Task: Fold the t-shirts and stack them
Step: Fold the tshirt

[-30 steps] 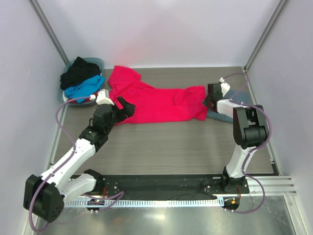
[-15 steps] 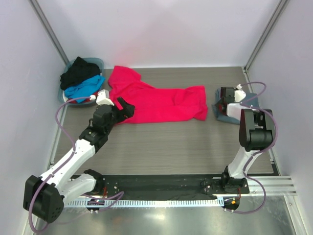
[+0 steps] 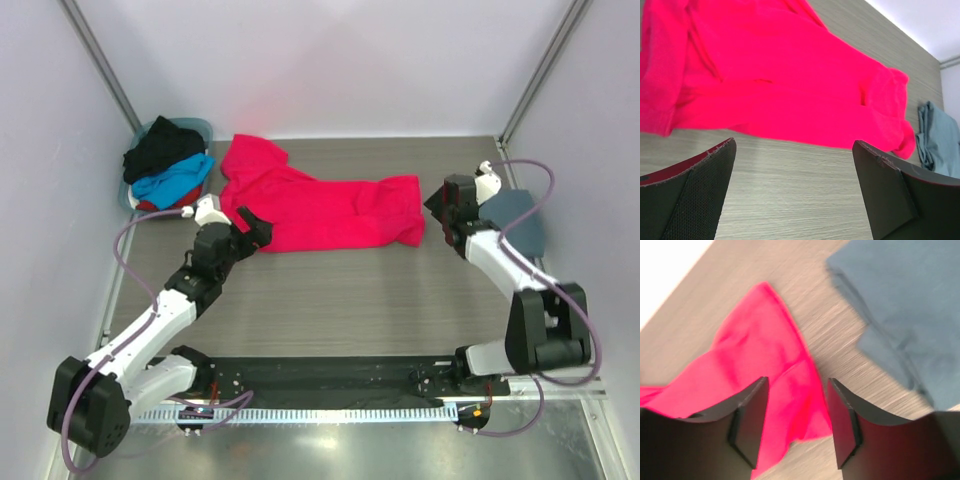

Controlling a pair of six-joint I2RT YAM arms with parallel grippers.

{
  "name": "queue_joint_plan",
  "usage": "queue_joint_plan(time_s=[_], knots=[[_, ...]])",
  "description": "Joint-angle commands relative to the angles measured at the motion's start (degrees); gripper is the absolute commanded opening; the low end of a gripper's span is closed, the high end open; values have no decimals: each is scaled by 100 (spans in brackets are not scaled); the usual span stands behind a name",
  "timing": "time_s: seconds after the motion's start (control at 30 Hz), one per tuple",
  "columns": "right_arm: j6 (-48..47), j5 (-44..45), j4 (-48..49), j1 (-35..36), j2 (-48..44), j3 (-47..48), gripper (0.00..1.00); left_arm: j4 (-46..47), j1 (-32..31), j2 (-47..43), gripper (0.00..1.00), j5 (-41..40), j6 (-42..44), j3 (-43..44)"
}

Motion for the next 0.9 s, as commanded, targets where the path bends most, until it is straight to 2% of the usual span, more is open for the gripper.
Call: queue_joint_plan(time_s=[0.0, 0.07, 0.13, 0.23, 0.33, 0.4, 0.5, 0.6, 0.87], knots=[[341, -563, 627, -44, -788, -780, 58, 309, -14, -149, 100, -465, -407, -200], [701, -1055, 1258, -44, -1350, -1437, 57, 301, -14, -44, 100, -491, -582, -200], [1043, -1354, 1332, 9, -1641, -1712, 53, 161, -14, 53, 100, -605, -914, -192], [1289, -1697, 1937, 175, -2020, -2293, 50, 11, -14, 220, 98, -755, -1215, -209], [1396, -1568, 2508, 404, -2100, -2864, 47, 98, -14, 255, 97, -755, -1435, -288], [1519, -1618, 3036, 589, -1812, -3058, 47, 238, -14, 247, 95, -746, -1514, -419], [1449, -1786, 2958, 633, -1302, -2892, 47, 643, -23, 299, 95, -764, -1576, -621], [1519, -1927, 3458, 712, -1010, -3014, 51, 1029, -14, 430, 94, -790, -1559, -719], [1405, -1610, 3758, 941, -97, -2681, 52, 1048, -14, 748, 94, -790, -1576, -631]])
